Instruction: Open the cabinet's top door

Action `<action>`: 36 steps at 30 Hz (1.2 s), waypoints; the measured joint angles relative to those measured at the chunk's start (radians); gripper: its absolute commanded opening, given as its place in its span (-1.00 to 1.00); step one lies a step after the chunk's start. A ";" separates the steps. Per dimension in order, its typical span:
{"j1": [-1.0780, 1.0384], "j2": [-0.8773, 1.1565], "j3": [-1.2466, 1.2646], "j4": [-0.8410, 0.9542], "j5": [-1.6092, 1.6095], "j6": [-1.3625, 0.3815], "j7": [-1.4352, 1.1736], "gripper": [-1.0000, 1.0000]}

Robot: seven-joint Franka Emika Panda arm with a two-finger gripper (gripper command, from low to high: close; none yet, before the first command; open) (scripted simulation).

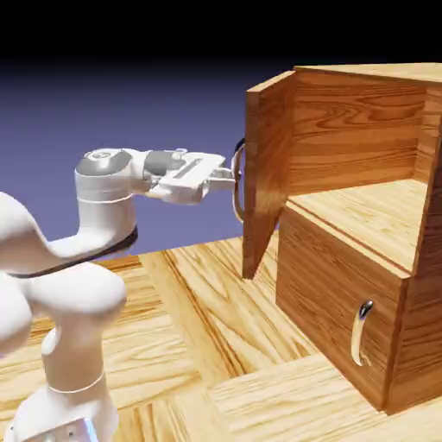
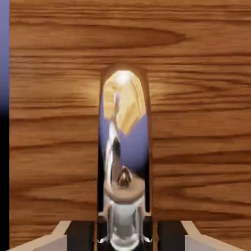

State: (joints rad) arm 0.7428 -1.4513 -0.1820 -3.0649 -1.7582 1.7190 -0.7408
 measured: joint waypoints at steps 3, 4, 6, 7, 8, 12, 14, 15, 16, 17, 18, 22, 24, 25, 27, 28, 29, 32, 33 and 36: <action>0.025 0.050 0.109 0.013 0.109 -0.077 0.036 -1.00; 0.032 0.071 0.145 0.020 0.147 -0.104 0.050 -1.00; 0.044 0.120 0.217 0.039 0.223 -0.156 0.079 -1.00; 0.048 0.148 0.254 0.051 0.262 -0.183 0.095 -1.00; 0.051 0.178 0.290 0.065 0.302 -0.210 0.112 -1.00; 0.045 0.318 0.431 0.141 0.459 -0.320 0.185 -1.00; 0.032 0.391 0.493 0.187 0.528 -0.372 0.220 -1.00; 0.023 0.427 0.523 0.211 0.560 -0.397 0.237 -1.00; 0.012 0.463 0.551 0.237 0.591 -0.423 0.254 -1.00; 0.000 0.499 0.579 0.263 0.620 -0.448 0.271 -1.00; -0.013 0.536 0.606 0.291 0.648 -0.474 0.288 -1.00; -0.077 0.681 0.711 0.411 0.747 -0.580 0.354 -1.00; -0.114 0.753 0.761 0.475 0.789 -0.636 0.388 -1.00; -0.133 0.789 0.785 0.509 0.807 -0.664 0.405 -1.00; -0.171 0.862 0.833 0.577 0.842 -0.723 0.441 -1.00; -0.191 0.898 0.857 0.611 0.857 -0.753 0.459 -1.00; -0.210 0.934 0.879 0.645 0.871 -0.783 0.478 -1.00; -0.263 1.043 0.944 0.748 0.907 -0.875 0.540 -1.00; -0.279 1.079 0.965 0.781 0.918 -0.906 0.562 -1.00; -0.318 1.188 1.018 0.879 0.945 -0.997 0.634 -1.00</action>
State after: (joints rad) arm 0.4247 -0.2632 0.8361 -2.1858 -0.8129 0.7218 -0.1071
